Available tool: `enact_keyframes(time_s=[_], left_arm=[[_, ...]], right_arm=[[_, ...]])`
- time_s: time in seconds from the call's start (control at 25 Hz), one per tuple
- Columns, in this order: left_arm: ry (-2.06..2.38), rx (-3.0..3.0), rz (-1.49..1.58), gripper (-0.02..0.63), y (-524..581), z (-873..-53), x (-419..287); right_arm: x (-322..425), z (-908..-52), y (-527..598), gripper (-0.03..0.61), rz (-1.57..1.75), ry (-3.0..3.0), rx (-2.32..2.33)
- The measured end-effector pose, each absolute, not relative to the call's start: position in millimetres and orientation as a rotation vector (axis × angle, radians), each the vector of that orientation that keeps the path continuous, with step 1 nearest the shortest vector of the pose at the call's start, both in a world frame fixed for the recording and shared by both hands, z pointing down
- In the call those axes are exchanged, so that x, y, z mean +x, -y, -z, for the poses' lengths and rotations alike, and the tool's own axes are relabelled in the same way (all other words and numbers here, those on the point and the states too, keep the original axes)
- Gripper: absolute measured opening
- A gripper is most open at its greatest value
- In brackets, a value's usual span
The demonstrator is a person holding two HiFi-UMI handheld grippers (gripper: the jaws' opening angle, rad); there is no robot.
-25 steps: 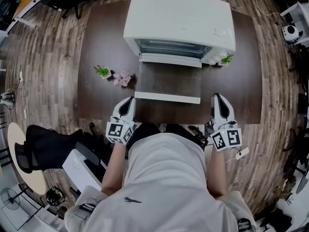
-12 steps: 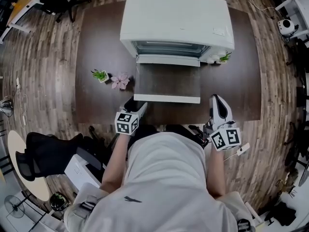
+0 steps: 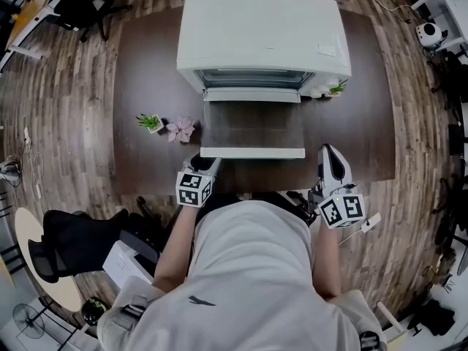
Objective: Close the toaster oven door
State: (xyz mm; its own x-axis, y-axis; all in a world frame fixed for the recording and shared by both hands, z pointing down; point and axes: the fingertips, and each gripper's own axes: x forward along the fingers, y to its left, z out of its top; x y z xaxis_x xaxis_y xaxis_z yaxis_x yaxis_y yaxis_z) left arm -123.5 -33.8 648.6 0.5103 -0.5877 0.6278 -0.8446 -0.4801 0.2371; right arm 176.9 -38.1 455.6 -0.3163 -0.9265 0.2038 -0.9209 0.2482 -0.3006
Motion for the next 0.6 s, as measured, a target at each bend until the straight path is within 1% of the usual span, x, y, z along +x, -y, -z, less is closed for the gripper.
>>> enact_keyframes(time_s=[0.16,0.48,0.6], left_arm=[[1.246,2.267,-0.573,0.166,51.3,-615.2,-124.9],[1.306,2.241,-0.438,0.167,89.2,-555.5,-122.8],[1.255,2.175,-0.477,0.169,98.6,-545.2,-122.8]], right_arm=[[173.2,-458.2,39.9,0.003,0.587,-2.47,-1.82],[171.9,-456.5,39.7,0.003,0.583,-2.463,-1.811],[175.4,-453.3,39.0,0.003,0.567,-2.46,-1.82]])
